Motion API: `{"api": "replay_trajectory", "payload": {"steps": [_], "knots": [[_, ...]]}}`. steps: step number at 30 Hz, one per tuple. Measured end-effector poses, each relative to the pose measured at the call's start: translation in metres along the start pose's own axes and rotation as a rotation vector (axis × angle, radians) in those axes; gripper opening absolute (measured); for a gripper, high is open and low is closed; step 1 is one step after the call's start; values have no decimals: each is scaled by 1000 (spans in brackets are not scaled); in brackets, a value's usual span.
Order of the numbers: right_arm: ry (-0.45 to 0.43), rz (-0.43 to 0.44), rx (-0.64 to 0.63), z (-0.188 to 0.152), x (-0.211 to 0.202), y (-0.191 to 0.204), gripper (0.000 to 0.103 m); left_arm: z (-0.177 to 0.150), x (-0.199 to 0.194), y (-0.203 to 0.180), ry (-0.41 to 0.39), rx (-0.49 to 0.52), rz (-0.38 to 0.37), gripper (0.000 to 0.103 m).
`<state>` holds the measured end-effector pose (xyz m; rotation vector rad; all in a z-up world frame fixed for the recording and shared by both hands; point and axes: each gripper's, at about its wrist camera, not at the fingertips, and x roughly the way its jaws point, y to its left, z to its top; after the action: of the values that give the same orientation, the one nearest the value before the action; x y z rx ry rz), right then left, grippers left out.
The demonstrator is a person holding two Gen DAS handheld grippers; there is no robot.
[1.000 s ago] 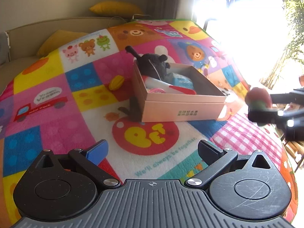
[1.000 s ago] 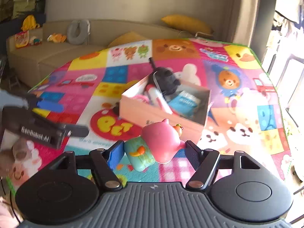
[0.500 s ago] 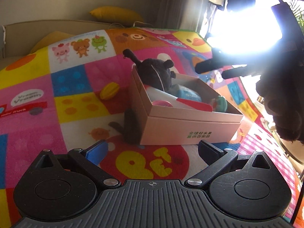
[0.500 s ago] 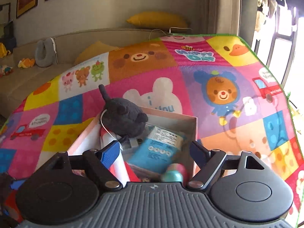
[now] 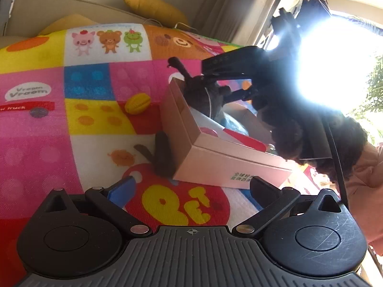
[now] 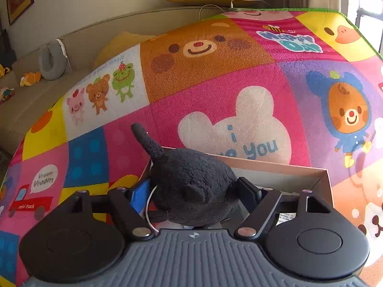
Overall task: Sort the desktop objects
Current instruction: 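Press the plush cat down into the pink box with the right tool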
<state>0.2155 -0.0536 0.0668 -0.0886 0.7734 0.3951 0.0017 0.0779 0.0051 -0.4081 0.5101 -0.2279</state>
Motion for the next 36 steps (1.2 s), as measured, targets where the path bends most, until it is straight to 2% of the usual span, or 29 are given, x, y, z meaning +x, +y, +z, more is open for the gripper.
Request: {"api": "replay_trajectory", "payload": {"steps": [2, 3, 4, 5, 7, 9, 12, 14, 17, 20, 22, 24, 25, 28, 32, 36], "knots": [[-16, -5, -37, -3, -22, -6, 50, -1, -3, 0, -17, 5, -16, 103], [-24, -12, -76, -4, -34, -8, 47, -1, -4, -1, -21, 9, -25, 103], [-27, -29, -121, -5, -45, -7, 37, -1, -3, -1, -21, 11, -32, 103], [-26, -64, -169, -6, -52, -5, 34, -1, -3, -1, -17, 10, -38, 103], [-6, -109, -228, -4, -59, -1, 34, 0, -2, 1, -12, 2, -45, 103], [-6, -81, -222, 0, -67, 0, 38, 0, -3, 2, -16, -4, -44, 103], [-93, -29, -165, 9, -79, 1, 41, 0, -3, 2, -20, -5, -42, 103], [-144, -25, -129, 16, -77, 4, 41, 0, -3, 2, -18, -7, -42, 103], [-94, -35, -97, 26, -49, 13, 40, 0, -3, 4, -16, -18, -42, 103], [-9, -42, -124, 22, -15, 25, 41, 0, -3, 6, -17, -29, -42, 103], [-24, -143, -226, 11, -2, 38, 41, 1, -3, 7, -17, -34, -42, 103], [31, -221, -298, 6, 13, 42, 44, 1, -3, 9, -16, -47, -38, 103], [59, -245, -305, 6, 18, 39, 50, 1, -2, 10, -13, -58, -38, 103], [145, -256, -255, 8, 29, 24, 56, 2, -1, 17, -5, -100, -43, 103], [143, -316, -232, 7, 34, 22, 66, 2, -2, 18, -8, -112, -41, 103], [97, -310, -220, 3, 31, 21, 67, 1, -5, 14, -28, -88, -40, 103]]}}
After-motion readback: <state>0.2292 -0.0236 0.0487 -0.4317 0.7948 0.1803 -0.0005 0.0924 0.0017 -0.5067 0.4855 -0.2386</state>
